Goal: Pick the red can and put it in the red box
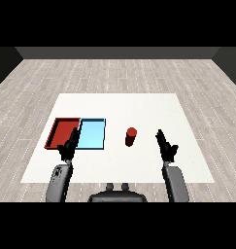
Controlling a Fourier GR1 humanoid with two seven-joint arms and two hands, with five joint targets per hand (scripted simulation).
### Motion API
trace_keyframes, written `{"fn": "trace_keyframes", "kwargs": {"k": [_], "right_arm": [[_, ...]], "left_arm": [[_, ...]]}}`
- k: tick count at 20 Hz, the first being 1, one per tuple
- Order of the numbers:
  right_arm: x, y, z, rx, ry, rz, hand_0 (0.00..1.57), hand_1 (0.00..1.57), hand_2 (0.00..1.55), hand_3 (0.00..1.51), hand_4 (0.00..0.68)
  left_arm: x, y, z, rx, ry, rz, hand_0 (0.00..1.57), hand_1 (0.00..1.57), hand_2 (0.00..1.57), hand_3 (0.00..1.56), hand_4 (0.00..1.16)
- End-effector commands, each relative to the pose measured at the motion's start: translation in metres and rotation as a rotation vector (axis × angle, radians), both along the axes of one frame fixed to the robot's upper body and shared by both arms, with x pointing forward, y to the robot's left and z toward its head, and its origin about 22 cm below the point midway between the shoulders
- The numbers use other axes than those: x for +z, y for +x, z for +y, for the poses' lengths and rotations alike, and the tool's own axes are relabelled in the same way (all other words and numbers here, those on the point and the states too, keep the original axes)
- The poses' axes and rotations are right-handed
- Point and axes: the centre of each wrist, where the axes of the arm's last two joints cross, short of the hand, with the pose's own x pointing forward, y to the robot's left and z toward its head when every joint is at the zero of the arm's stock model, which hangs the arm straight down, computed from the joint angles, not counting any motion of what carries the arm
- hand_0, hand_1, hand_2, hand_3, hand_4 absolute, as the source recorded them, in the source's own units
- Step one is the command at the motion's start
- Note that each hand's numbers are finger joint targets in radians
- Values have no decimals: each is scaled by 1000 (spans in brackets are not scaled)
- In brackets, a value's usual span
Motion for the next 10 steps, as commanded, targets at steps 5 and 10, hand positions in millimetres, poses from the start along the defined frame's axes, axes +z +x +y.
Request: {"fn": "trace_keyframes", "kwargs": {"k": [5,10], "right_arm": [[2,29,-40,2,-21,-20,0,0,0,0,0],[18,20,-31,51,55,-363,0,0,0,0,0]], "left_arm": [[2,6,-2,-9,16,32,0,0,0,0,0],[19,7,-1,-27,-88,-414,0,0,0,0,0]]}}
